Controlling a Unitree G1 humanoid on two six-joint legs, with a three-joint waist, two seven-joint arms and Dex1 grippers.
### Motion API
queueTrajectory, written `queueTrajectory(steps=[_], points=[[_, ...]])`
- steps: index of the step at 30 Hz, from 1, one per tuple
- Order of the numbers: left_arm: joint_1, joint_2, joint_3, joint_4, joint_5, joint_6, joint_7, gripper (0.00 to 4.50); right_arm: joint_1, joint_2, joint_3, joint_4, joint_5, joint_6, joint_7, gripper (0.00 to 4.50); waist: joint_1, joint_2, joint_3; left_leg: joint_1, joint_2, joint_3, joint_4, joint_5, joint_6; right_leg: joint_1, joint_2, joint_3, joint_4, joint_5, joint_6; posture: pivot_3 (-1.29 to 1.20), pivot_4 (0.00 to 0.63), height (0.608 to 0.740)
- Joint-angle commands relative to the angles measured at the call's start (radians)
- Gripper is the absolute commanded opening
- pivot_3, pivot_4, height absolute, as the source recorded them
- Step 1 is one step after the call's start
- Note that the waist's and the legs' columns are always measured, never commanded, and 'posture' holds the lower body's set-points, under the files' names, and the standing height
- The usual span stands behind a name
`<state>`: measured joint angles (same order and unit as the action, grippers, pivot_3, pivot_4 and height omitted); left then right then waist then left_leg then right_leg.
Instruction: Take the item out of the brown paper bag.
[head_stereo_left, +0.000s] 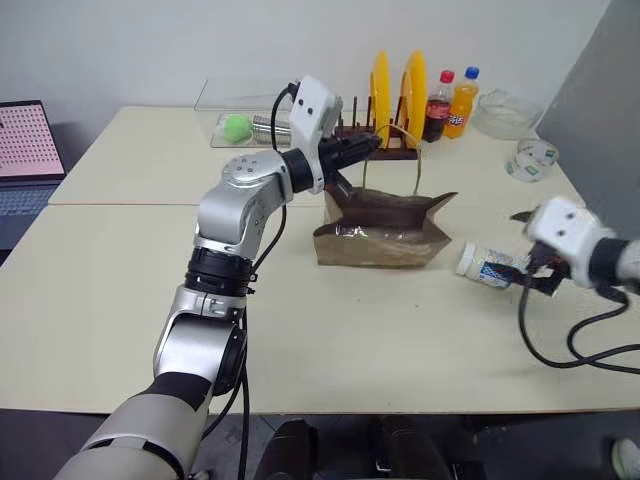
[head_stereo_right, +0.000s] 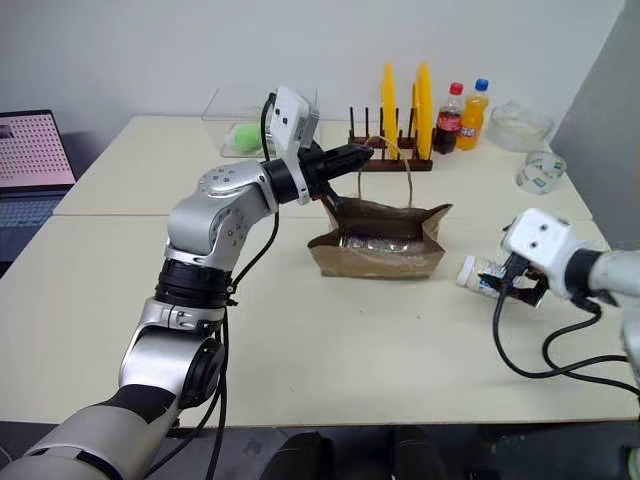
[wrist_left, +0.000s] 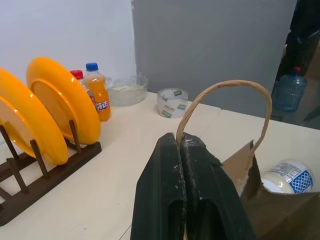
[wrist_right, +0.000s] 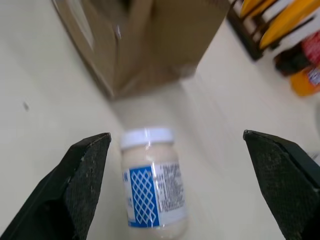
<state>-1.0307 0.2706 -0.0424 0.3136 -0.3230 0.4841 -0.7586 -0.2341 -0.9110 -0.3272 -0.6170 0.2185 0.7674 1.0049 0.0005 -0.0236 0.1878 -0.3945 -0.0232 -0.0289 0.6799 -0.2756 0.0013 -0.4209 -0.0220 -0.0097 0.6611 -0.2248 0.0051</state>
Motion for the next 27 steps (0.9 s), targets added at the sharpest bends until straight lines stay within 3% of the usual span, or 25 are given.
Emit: queueTrajectory(steps=[1, 4, 7, 12, 15, 20, 23, 27], points=[[-0.048, 0.011, 0.004, 0.017, 0.009, -0.033, -0.024, 0.0, 0.018, 0.114, -0.049, -0.185, 0.124, 0.058, -0.093, 4.46, -0.001, 0.0, 0.0, 0.0, 0.0, 0.0, 0.0, 0.0, 0.0, 0.0, 0.0, 0.0, 0.0, 0.0, 0.0, 0.0, 0.15, 0.74], [-0.077, 0.033, 0.006, 0.065, 0.021, -0.043, -0.049, 0.54, 0.034, 0.263, 0.004, -0.29, 0.127, 0.065, -0.253, 4.5, -0.001, 0.0, 0.0, 0.0, 0.0, 0.001, 0.0, 0.0, 0.0, -0.001, 0.0, 0.001, 0.001, 0.0, 0.0, 0.0, 0.15, 0.74], [-0.108, 0.068, 0.006, 0.107, 0.039, -0.07, -0.089, 1.46, 0.041, 0.365, 0.094, -0.314, 0.074, 0.025, -0.386, 4.5, -0.003, 0.0, 0.0, 0.0, 0.0, 0.001, 0.0, 0.001, -0.002, -0.001, 0.0, 0.001, 0.002, -0.002, 0.003, 0.0, 0.15, 0.74], [-0.125, 0.134, 0.011, 0.127, 0.054, -0.098, -0.146, 2.98, 0.029, 0.417, 0.2, -0.281, 0.026, -0.035, -0.488, 4.5, -0.003, 0.0, 0.0, 0.0, -0.001, 0.001, 0.0, 0.002, -0.003, -0.001, 0.0, 0.001, 0.002, -0.002, 0.003, 0.0, 0.15, 0.74], [-0.067, 0.23, 0.029, 0.031, 0.04, -0.098, -0.22, 3.9, 0.024, 0.438, 0.23, -0.247, 0.007, -0.089, -0.525, 4.5, -0.007, 0.0, 0.0, 0.0, 0.0, 0.001, 0.0, 0.002, -0.003, -0.002, 0.0, 0.001, 0.002, -0.001, 0.002, 0.0, 0.15, 0.74], [0.104, 0.352, 0.14, -0.153, 0.052, -0.089, -0.117, 3.9, 0.092, 0.46, 0.23, -0.232, -0.032, -0.182, -0.579, 4.5, -0.01, 0.001, 0.0, 0.001, 0.001, 0.001, -0.001, 0.002, -0.003, -0.002, 0.0, 0.001, 0.002, -0.001, -0.001, 0.0, 0.15, 0.74], [0.29, 0.317, 0.242, -0.337, 0.08, -0.049, 0.089, 3.9, 0.183, 0.5, 0.255, -0.229, -0.084, -0.274, -0.632, 4.5, -0.005, 0.001, -0.001, 0.001, 0.001, 0.0, -0.001, 0.0, 0.0, -0.002, 0.0, 0.001, 0.002, -0.001, -0.001, 0.0, 0.15, 0.74], [0.569, 0.269, 0.268, -0.579, 0.127, 0.065, 0.256, 3.9, 0.34, 0.577, 0.329, -0.192, -0.172, -0.426, -0.711, 4.5, -0.002, 0.001, -0.001, 0.001, 0.0, 0.001, -0.001, 0.0, -0.001, -0.001, -0.001, 0.002, 0.001, 0.0, -0.001, 0.0, 0.15, 0.74]])
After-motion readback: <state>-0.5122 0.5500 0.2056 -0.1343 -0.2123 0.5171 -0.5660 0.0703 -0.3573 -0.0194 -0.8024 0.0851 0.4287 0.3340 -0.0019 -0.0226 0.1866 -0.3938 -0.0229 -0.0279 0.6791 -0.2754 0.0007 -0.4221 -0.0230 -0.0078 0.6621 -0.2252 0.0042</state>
